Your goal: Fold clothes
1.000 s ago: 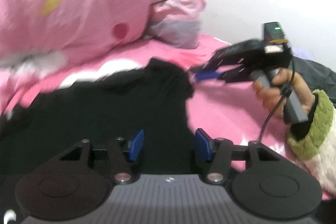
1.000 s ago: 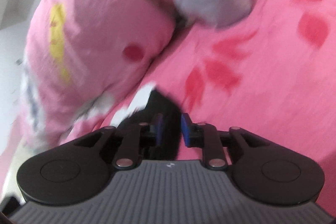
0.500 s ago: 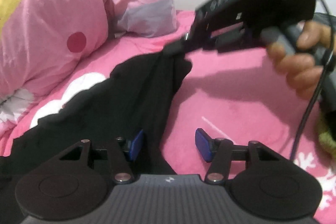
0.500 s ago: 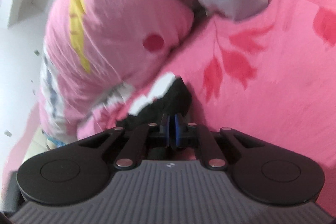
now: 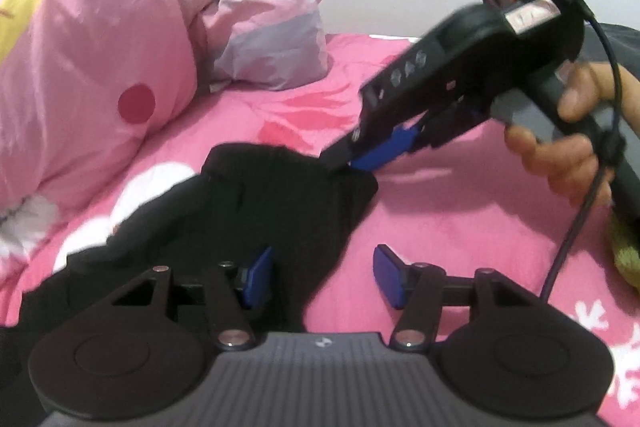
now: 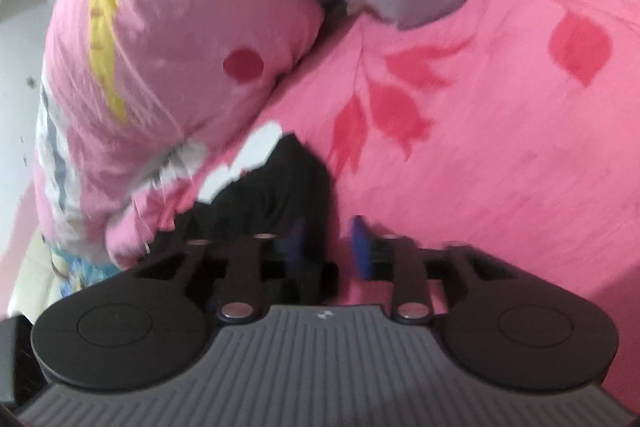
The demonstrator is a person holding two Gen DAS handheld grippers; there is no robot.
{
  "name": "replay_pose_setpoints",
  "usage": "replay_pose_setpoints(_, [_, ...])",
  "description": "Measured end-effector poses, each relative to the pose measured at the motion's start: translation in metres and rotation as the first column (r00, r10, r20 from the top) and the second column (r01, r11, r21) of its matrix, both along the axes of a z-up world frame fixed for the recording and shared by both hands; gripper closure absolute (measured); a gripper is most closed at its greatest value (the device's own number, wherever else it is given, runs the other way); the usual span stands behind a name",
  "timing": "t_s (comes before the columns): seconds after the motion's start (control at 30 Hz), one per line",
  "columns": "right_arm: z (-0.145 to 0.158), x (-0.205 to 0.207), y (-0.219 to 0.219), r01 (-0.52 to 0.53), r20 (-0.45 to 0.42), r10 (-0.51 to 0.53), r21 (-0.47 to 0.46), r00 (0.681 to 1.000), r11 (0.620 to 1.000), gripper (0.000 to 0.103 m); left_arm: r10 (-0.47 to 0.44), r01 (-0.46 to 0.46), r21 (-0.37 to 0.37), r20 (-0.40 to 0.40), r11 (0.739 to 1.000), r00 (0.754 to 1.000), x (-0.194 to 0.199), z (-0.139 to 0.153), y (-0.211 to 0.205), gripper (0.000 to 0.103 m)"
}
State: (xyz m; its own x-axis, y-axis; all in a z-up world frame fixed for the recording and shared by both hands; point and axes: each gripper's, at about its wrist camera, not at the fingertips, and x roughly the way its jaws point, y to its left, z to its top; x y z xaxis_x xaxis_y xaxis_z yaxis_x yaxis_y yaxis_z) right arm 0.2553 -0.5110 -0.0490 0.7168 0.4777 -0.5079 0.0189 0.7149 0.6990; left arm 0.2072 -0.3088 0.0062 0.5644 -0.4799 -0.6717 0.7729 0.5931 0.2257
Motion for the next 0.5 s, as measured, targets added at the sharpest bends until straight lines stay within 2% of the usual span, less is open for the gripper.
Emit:
replay_pose_setpoints(0.03, [-0.001, 0.001, 0.003, -0.016, 0.002, 0.016, -0.008, 1.000, 1.000, 0.072, -0.009, 0.009, 0.002, 0.007, 1.000, 1.000, 0.001, 0.000, -0.005, 0.046])
replay_pose_setpoints(0.13, [-0.001, 0.000, 0.007, -0.050, 0.036, 0.049, 0.020, 0.998, 0.999, 0.091, -0.028, 0.028, 0.013, 0.030, 1.000, 0.999, 0.007, -0.002, -0.025, 0.046])
replay_pose_setpoints(0.27, [0.004, -0.008, -0.002, -0.040, 0.097, 0.030, 0.105, 0.995, 0.994, 0.094, -0.029, 0.027, 0.028, 0.074, 0.999, 0.997, 0.015, -0.008, -0.052, 0.048])
replay_pose_setpoints(0.3, [0.004, -0.009, -0.004, -0.042, 0.107, 0.028, 0.133, 0.994, 0.990, 0.094, -0.015, 0.014, 0.025, 0.071, 1.000, 0.997, 0.018, -0.009, -0.056, 0.058])
replay_pose_setpoints(0.33, [0.003, -0.009, -0.005, -0.043, 0.112, 0.026, 0.151, 0.993, 0.988, 0.094, 0.002, -0.003, 0.019, 0.063, 1.000, 0.998, 0.022, -0.010, -0.058, 0.079])
replay_pose_setpoints(0.37, [0.003, -0.009, -0.006, -0.044, 0.119, 0.023, 0.172, 0.993, 0.984, 0.094, 0.019, -0.020, 0.013, 0.056, 1.000, 0.998, 0.027, -0.011, -0.061, 0.091])
replay_pose_setpoints(0.4, [0.003, -0.009, -0.007, -0.045, 0.126, 0.020, 0.193, 0.992, 0.980, 0.094, 0.045, -0.045, -0.017, 0.019, 0.999, 0.999, 0.033, -0.011, -0.059, 0.096])
replay_pose_setpoints(0.43, [0.003, -0.008, -0.007, -0.049, 0.134, 0.021, 0.211, 0.991, 0.976, 0.094, 0.073, -0.075, -0.065, -0.032, 0.995, 0.997, 0.040, -0.008, -0.053, 0.097])
replay_pose_setpoints(0.5, [0.002, -0.010, -0.011, -0.035, 0.151, -0.006, 0.269, 0.989, 0.963, 0.091, 0.114, -0.142, -0.190, -0.149, 0.972, 0.982, 0.055, -0.002, -0.034, 0.097])
